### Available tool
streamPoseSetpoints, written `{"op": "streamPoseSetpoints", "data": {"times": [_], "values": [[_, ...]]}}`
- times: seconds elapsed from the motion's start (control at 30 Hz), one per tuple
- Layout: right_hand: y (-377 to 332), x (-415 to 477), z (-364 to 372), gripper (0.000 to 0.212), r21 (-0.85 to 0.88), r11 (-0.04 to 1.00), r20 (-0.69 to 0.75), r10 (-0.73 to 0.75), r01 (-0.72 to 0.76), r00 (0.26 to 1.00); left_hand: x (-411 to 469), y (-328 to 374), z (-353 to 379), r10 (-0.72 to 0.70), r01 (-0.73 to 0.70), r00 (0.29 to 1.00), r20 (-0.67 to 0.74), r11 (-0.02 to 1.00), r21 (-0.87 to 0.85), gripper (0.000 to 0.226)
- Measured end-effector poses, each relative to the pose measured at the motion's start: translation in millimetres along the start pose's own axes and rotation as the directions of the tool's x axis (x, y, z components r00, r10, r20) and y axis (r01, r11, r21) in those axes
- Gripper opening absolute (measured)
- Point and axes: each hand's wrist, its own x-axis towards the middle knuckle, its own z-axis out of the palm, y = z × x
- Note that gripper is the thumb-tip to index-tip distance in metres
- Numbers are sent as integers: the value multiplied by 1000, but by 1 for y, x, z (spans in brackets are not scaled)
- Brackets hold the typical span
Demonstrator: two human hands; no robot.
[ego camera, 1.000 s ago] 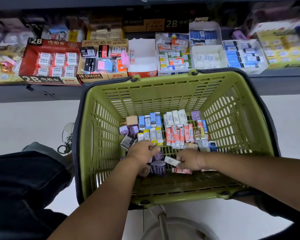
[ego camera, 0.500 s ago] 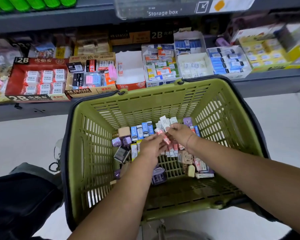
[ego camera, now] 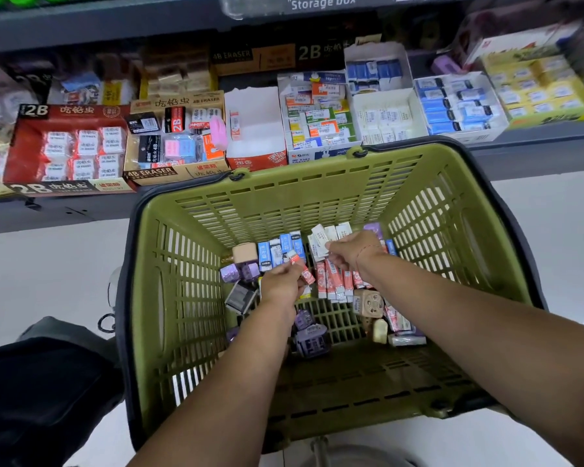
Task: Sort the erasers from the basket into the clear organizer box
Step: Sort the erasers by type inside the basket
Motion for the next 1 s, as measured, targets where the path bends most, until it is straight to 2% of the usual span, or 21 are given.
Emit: {"op": "streamPoseSetpoints", "data": {"times": [0.07, 0.13, 0.2, 0.23, 0.3, 0.37, 0.43, 0.6, 0.67, 0.73, 0.77, 0.83, 0.87, 1.0], "values": [[-2, 1, -3, 28, -145, 989, -15, -4, 2, 1000, -1, 0, 2, 9, -9, 1000, 16, 1000, 19, 36], [-2, 3, -7, 25, -301, 952, -65, -77, 54, 995, -3, 0, 4, 27, -28, 999, 35, 999, 33, 37], [-4, -2, -10, 22, -316, 939, -83, -170, 136, 982, -5, 1, 6, 46, -48, 997, 64, 998, 32, 34], [-6, -7, -12, 20, -273, 944, -36, -203, 186, 978, -5, 2, 7, 52, -55, 996, 76, 998, 39, 32], [-11, -20, -17, 20, -199, 946, 170, -224, 256, 960, -7, 4, 10, 48, -53, 994, 93, 997, 50, 28], [-14, -31, -25, 16, -189, 951, 329, -174, 245, 928, -10, 5, 17, 32, -36, 993, 113, 999, 38, 26], [-13, -36, -35, 21, -175, 965, 367, -120, 196, 922, -14, 4, 26, 27, -32, 990, 136, 999, 31, 24], [-4, -36, -49, 17, -143, 985, 341, -39, 93, 939, -26, -7, 40, 69, -83, 983, 168, 993, 81, 18], [0, -33, -55, 14, -178, 983, 268, 0, 50, 963, -24, -9, 41, 168, -194, 980, 107, 932, 307, 19], [7, -29, -56, 15, -216, 976, 153, 23, 11, 988, -23, -8, 36, 293, -295, 952, 89, 798, 525, 30], [11, -29, -54, 15, -227, 974, 107, 24, 1, 994, -23, -7, 34, 310, -314, 944, 109, 753, 579, 32], [18, -29, -48, 16, -246, 969, 61, 13, 2, 998, -22, -8, 31, 259, -299, 953, 158, 711, 636, 30], [20, -29, -44, 17, -258, 966, 61, 7, 9, 998, -20, -9, 31, 211, -275, 961, 177, 702, 657, 38], [25, -27, -35, 13, -284, 958, 102, 3, 26, 995, -22, -13, 35, 35, -183, 973, 230, 724, 665, 48]]}}
